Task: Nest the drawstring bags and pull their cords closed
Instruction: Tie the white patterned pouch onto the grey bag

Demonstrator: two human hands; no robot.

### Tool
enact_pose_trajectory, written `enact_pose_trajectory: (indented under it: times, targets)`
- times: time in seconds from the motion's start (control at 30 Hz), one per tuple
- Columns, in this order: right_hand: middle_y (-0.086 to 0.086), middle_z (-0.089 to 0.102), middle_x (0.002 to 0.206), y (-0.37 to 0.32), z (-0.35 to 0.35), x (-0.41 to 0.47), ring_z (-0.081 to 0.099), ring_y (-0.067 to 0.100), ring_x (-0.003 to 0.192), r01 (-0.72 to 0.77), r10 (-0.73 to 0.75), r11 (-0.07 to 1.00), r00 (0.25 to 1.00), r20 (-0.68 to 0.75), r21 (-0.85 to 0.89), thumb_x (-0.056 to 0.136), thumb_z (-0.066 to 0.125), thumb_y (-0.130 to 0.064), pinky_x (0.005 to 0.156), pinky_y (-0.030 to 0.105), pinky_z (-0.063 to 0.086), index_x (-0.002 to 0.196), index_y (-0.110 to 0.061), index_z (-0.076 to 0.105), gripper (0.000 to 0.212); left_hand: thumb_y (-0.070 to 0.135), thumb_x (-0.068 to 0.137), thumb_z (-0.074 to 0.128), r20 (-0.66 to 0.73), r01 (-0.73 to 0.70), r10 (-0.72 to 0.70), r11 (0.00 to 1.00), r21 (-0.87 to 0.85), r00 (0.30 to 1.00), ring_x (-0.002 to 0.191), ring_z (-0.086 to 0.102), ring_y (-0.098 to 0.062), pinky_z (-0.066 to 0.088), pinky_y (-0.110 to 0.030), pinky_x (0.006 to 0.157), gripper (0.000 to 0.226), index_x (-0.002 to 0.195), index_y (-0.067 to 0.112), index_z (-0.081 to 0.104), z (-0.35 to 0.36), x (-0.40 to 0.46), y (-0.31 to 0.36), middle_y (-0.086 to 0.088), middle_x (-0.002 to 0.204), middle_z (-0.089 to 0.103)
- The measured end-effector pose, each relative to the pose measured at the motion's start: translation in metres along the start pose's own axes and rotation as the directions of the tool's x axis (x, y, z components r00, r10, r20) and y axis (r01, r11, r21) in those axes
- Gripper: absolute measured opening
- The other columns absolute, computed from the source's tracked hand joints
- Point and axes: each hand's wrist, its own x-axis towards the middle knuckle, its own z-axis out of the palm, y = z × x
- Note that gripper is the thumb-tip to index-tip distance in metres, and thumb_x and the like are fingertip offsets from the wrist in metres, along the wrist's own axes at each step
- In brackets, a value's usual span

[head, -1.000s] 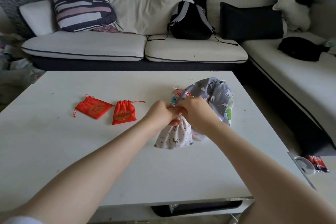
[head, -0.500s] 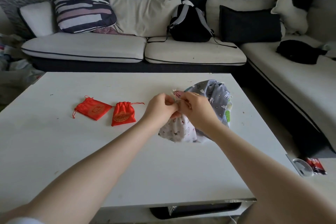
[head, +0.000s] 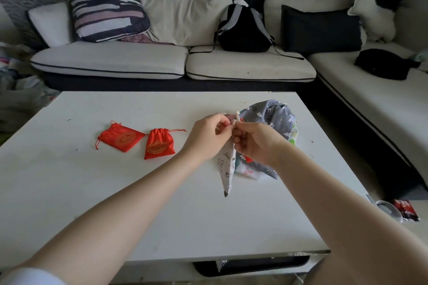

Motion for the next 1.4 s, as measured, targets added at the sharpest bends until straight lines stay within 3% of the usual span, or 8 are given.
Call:
enact_pose_trajectory:
  times: [0.27, 0.4, 0.6, 0.8, 1.07, 1.2, 1.27, 1.4]
  targets:
    - [0.001, 0.053, 0.061, -0.006, -0.007, 0.000, 0.049, 0.012, 0.053, -0.002, 0.002, 1.000, 1.000, 0.019, -0.023, 0.093, 0.046, -0.010, 0.052, 0.020, 0.039, 0.081, -0.009, 0.058, 0.017, 0.024, 0.093, 0.053, 0.030, -0.116, 0.112, 0.977, 0.177, 0.993, 0.071, 0.047, -0.018, 0.030, -0.025, 0.060, 0.025, 0.086, 0.002, 0.060, -0.001, 0.008, 0.001, 0.000, 0.077, 0.052]
    - [-0.002, 0.053, 0.055, -0.004, -0.009, 0.000, 0.051, 0.008, 0.047, -0.006, 0.008, 0.989, 1.000, 0.014, -0.151, 0.092, 0.050, -0.010, 0.048, 0.017, 0.039, 0.077, -0.012, 0.058, 0.018, 0.027, 0.097, 0.040, 0.113, -0.050, 0.014, 0.943, 0.328, 0.994, 0.071, 0.045, -0.024, 0.031, -0.030, 0.061, 0.025, 0.079, 0.013, 0.048, 0.000, 0.007, 0.002, -0.007, 0.079, 0.053]
    - [0.007, 0.048, 0.056, 0.011, -0.007, 0.004, 0.044, 0.016, 0.045, 0.034, -0.104, 0.923, 0.981, -0.164, -0.383, 0.085, 0.052, 0.007, 0.045, 0.021, 0.034, 0.083, -0.010, 0.054, 0.017, 0.019, 0.092, 0.039, 0.165, 0.019, -0.211, 0.669, 0.743, 0.964, 0.090, 0.063, -0.032, 0.040, -0.028, 0.065, 0.028, 0.101, 0.012, 0.065, 0.010, 0.010, -0.028, -0.012, 0.101, 0.067]
    - [0.005, 0.039, 0.052, 0.021, 0.008, 0.004, 0.035, 0.013, 0.045, 0.233, -0.245, 0.846, 0.969, 0.038, -0.480, 0.078, 0.042, 0.016, 0.046, 0.020, 0.027, 0.069, -0.012, 0.055, 0.032, 0.000, 0.086, 0.039, 0.195, -0.019, -0.298, 0.507, 0.862, 0.934, 0.099, 0.062, -0.030, 0.041, -0.029, 0.067, 0.040, 0.113, 0.019, 0.062, 0.004, 0.018, -0.041, -0.006, 0.110, 0.064]
    - [0.000, 0.041, 0.051, 0.020, 0.007, 0.006, 0.034, 0.010, 0.048, 0.319, -0.301, 0.869, 0.948, 0.109, -0.379, 0.080, 0.040, 0.016, 0.048, 0.016, 0.030, 0.065, -0.011, 0.057, 0.035, 0.018, 0.094, 0.032, 0.082, 0.111, -0.256, 0.656, 0.747, 0.963, 0.094, 0.061, -0.033, 0.037, -0.030, 0.067, 0.032, 0.108, 0.017, 0.061, -0.004, 0.022, -0.045, -0.010, 0.105, 0.065]
    - [0.001, 0.035, 0.060, 0.021, -0.002, 0.016, 0.031, 0.013, 0.050, 0.232, -0.227, 0.960, 0.973, 0.049, -0.155, 0.085, 0.043, 0.012, 0.049, 0.021, 0.028, 0.085, -0.014, 0.057, 0.029, 0.027, 0.097, 0.025, 0.098, 0.184, -0.271, 0.836, 0.517, 0.957, 0.090, 0.060, -0.034, 0.042, -0.032, 0.069, 0.038, 0.111, 0.013, 0.058, -0.002, 0.022, -0.039, -0.015, 0.104, 0.064]
    - [0.000, 0.038, 0.059, 0.016, -0.013, 0.018, 0.033, 0.012, 0.049, 0.215, -0.217, 0.957, 0.976, 0.013, -0.192, 0.087, 0.046, 0.008, 0.048, 0.021, 0.032, 0.092, -0.014, 0.057, 0.025, 0.025, 0.095, 0.032, 0.136, 0.213, -0.269, 0.921, 0.326, 0.954, 0.083, 0.059, -0.032, 0.042, -0.032, 0.066, 0.036, 0.089, 0.011, 0.065, 0.001, 0.024, -0.030, -0.016, 0.091, 0.065]
    - [-0.002, 0.047, 0.050, 0.000, -0.044, 0.021, 0.037, 0.011, 0.046, 0.120, -0.176, 0.948, 0.969, -0.172, -0.295, 0.087, 0.053, 0.004, 0.047, 0.020, 0.033, 0.079, -0.012, 0.061, 0.019, 0.020, 0.087, 0.049, 0.110, 0.226, -0.239, 0.967, 0.118, 0.965, 0.052, 0.040, -0.020, 0.029, -0.029, 0.050, 0.043, 0.045, 0.014, 0.040, 0.012, 0.028, -0.005, -0.002, 0.048, 0.042]
